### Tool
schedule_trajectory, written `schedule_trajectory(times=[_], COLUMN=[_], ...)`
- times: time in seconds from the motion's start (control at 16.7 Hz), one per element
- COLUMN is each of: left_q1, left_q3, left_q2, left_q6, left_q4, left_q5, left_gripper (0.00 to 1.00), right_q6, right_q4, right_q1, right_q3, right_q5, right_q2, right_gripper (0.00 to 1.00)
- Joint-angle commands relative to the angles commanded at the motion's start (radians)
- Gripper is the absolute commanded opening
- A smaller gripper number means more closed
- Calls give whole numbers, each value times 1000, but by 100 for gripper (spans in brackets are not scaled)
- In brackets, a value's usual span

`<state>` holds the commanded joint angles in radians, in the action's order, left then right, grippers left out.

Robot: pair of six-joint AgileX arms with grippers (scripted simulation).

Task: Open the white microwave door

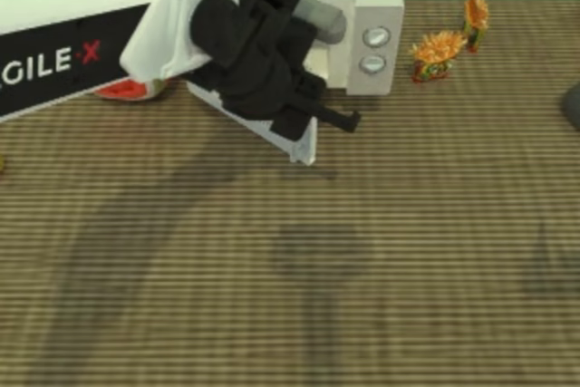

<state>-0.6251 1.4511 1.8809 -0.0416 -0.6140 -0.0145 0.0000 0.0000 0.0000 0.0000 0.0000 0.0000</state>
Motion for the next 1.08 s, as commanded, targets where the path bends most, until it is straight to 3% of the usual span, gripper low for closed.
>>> schedule_trajectory(times=[0.42, 1.08], left_q1=[38, 39], left_q3=[-63, -65], left_q2=[-53, -54], left_q6=[105, 107], left_q4=[15, 15], left_q5=[50, 51], left_gripper=[0, 0], right_q6=[0, 0], right_q4=[0, 0], right_q1=[0, 0], right_q3=[0, 0], right_q5=[0, 0], right_q2=[0, 0], right_gripper=[100, 100])
